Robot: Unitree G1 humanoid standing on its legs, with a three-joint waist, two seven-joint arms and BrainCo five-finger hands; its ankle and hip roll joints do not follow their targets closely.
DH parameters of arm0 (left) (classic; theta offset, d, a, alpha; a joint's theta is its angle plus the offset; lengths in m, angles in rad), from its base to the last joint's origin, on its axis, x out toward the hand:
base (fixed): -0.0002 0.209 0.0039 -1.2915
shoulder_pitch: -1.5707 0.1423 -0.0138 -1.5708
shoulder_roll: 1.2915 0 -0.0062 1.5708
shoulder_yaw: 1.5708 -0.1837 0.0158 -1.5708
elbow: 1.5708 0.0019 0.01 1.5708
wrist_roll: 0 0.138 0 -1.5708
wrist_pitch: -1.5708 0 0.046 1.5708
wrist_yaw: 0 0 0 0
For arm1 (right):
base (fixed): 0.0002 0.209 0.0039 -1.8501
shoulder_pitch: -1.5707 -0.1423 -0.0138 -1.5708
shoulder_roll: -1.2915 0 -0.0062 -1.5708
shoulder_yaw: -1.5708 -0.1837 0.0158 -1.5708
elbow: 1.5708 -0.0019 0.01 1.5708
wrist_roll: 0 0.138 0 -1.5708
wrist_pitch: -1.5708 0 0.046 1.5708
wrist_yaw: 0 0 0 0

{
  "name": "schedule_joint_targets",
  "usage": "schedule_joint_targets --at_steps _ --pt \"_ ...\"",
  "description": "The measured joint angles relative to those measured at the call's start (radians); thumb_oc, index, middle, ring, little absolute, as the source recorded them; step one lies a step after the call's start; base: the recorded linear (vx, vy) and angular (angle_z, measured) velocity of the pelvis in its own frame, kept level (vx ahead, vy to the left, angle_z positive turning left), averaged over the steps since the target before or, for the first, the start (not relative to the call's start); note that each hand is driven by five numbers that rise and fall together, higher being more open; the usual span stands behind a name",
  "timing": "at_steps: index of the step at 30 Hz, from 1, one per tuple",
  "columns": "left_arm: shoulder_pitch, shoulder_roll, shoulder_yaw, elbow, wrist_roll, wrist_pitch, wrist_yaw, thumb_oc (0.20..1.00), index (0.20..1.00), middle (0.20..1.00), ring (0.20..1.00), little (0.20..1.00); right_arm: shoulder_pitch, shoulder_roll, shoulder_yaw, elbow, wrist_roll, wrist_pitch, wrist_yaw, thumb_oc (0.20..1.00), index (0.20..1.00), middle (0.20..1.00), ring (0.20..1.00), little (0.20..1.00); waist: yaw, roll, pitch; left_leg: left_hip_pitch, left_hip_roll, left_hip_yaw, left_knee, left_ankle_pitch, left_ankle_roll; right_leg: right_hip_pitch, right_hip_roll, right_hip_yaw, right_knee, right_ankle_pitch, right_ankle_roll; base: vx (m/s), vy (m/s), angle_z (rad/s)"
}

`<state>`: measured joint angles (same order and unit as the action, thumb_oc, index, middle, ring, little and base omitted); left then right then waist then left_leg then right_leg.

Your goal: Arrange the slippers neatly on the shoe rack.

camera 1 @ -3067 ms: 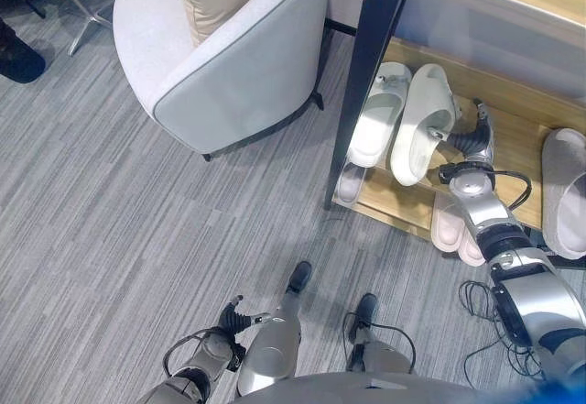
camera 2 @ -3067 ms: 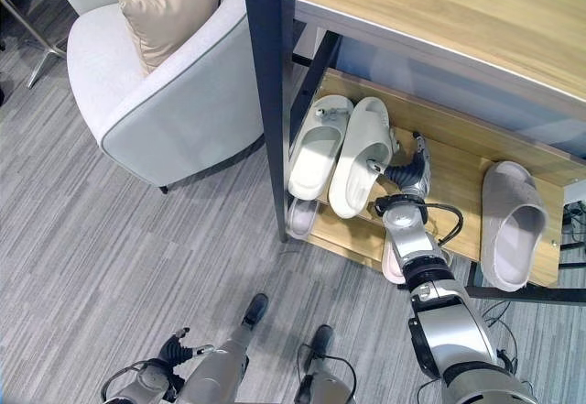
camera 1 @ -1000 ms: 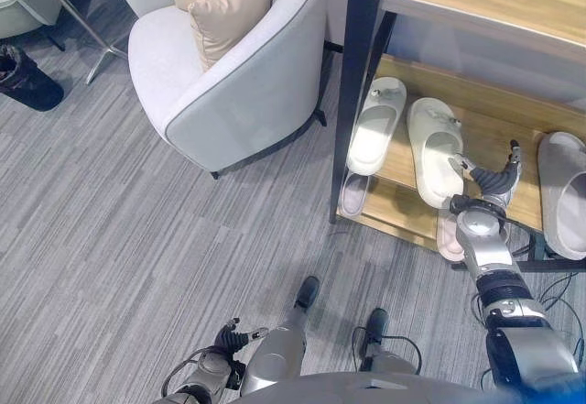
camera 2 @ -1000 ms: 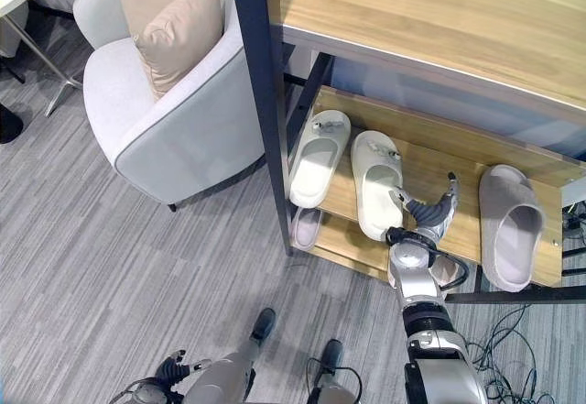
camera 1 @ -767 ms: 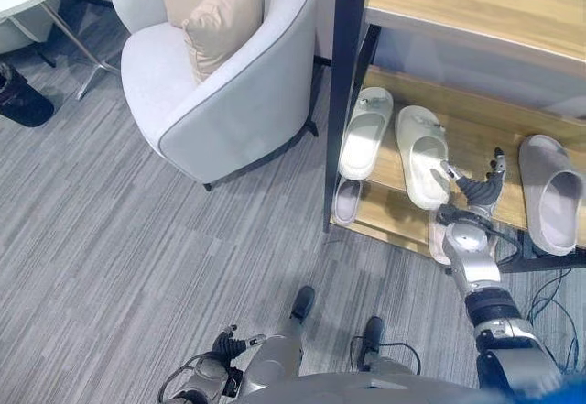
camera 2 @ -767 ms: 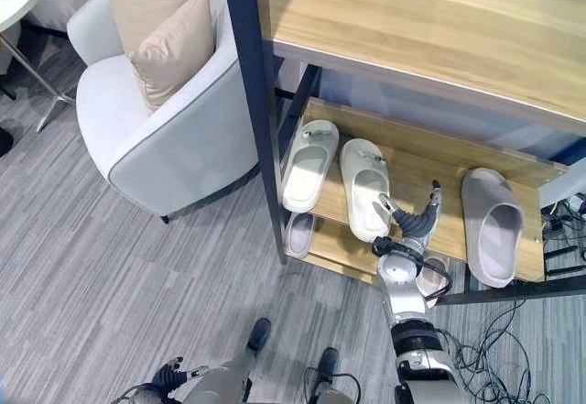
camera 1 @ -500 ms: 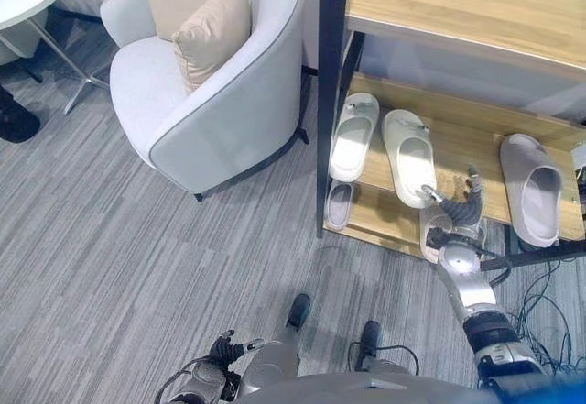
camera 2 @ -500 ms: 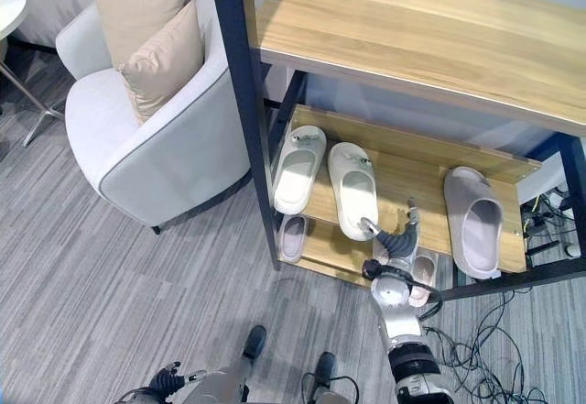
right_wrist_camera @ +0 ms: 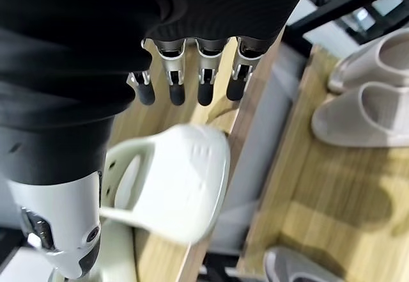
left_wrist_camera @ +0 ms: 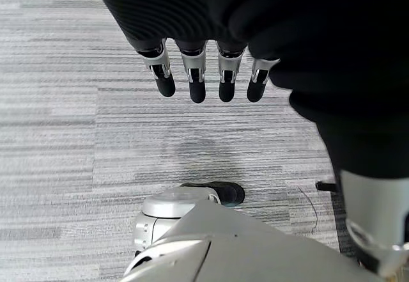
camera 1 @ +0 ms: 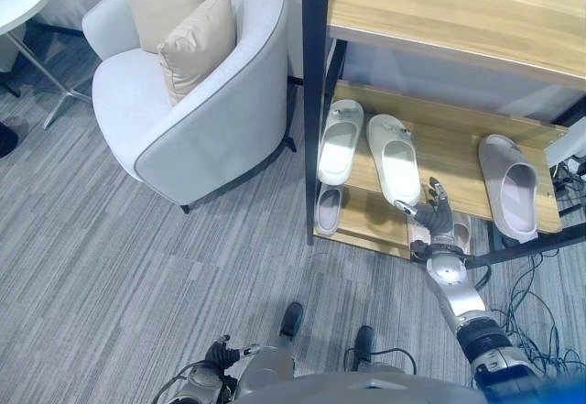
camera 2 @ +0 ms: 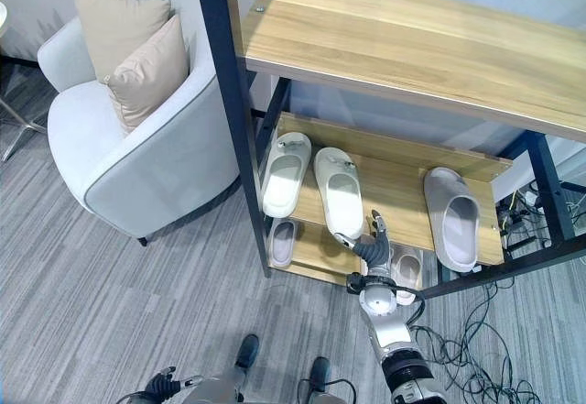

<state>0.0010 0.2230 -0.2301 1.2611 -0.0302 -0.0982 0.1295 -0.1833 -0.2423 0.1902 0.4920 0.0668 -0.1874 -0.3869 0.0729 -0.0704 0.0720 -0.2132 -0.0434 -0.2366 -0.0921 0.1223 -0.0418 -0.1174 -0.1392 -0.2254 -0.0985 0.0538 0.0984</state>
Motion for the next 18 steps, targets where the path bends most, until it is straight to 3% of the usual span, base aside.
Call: schedule_joint_targets --at_steps 9,18 --pt "0.000 -0.013 0.000 -0.001 0.006 -0.006 0.000 1.000 1.000 1.000 1.000 1.000 -0.036 -0.010 0.076 -0.041 -0.017 0.000 0.061 1.000 1.000 1.000 1.000 1.000 0.005 0.028 0.015 -0.001 -0.001 -0.001 0.000 -0.002 0.001 0.000 0.000 -0.002 0.000 -0.001 0.000 0.00 0.000 0.00" --pt "0.000 -0.015 0.001 0.000 0.006 -0.005 0.000 1.000 1.000 1.000 1.000 1.000 -0.037 -0.012 0.084 -0.043 -0.021 0.000 0.070 1.000 1.000 1.000 1.000 1.000 0.002 0.029 0.016 -0.001 -0.001 -0.002 0.000 -0.002 0.000 0.000 0.000 -0.002 0.000 -0.001 0.000 0.00 0.000 0.00"
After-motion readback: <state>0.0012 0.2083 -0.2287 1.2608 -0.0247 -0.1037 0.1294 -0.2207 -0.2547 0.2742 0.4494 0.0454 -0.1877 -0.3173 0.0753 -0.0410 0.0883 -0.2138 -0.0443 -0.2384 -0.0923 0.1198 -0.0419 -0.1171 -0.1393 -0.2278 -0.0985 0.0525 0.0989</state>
